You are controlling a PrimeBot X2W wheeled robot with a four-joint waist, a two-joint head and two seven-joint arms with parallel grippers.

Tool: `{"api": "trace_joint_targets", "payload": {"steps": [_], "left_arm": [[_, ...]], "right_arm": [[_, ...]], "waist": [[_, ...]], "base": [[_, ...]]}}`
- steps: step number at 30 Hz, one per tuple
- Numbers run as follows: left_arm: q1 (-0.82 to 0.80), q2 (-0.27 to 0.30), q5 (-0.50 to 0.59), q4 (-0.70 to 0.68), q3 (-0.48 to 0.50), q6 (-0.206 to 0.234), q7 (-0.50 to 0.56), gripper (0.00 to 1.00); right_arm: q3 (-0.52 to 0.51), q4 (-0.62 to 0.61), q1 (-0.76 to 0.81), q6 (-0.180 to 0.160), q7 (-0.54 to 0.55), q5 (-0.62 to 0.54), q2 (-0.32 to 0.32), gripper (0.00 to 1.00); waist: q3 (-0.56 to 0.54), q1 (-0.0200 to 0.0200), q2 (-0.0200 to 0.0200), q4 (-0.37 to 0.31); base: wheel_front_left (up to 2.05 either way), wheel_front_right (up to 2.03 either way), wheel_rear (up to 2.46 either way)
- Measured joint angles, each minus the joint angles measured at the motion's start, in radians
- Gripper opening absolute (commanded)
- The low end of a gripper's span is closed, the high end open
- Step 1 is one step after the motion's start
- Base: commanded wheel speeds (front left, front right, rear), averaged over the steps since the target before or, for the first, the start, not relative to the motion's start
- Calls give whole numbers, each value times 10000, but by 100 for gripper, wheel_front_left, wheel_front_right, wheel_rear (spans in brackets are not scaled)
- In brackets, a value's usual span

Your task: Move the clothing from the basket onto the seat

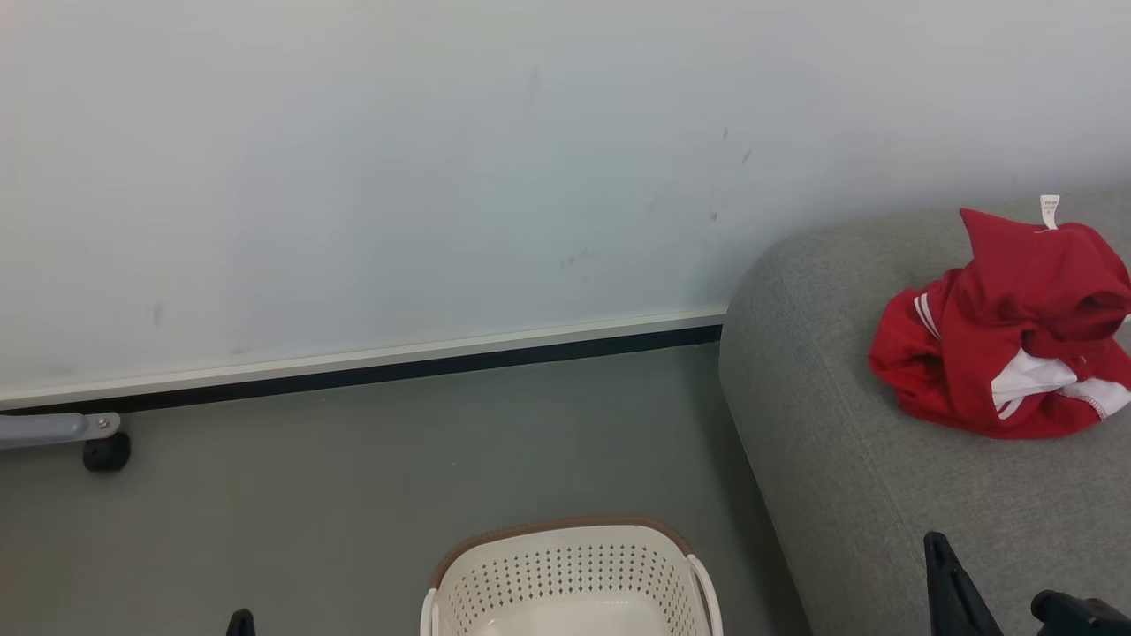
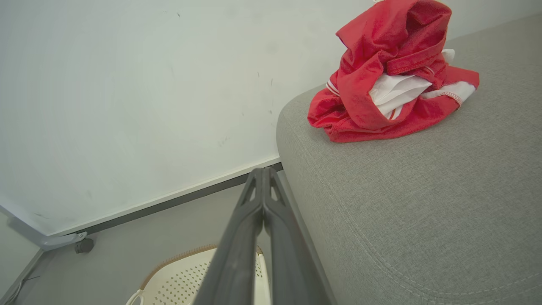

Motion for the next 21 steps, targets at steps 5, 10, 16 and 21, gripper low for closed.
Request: {"api": "trace_joint_targets", "payload": {"steps": [5, 10, 16, 21], "left_arm": [[-178, -29, -608, 69, 69, -92, 153, 0], [-287, -67, -1195, 159, 140, -182, 347, 0], [-439, -109, -1795, 217, 224, -303, 512, 0], [-594, -171, -2362, 278, 305, -376, 652, 0]], "right_arm": [[-184, 92, -35, 127, 178, 550, 84, 0], [-382, 186, -162, 247, 374, 1122, 184, 0], [-564, 257, -223, 339, 525, 1682, 270, 0], [-748, 334, -326, 430, 702, 2251, 351, 0]], "waist": [[36, 0, 0, 36], [73, 0, 0, 72], [109, 0, 0, 107], [145, 0, 0, 142]], "base": [[0, 0, 0], [0, 0, 0], [0, 0, 0], [0, 0, 0]]}}
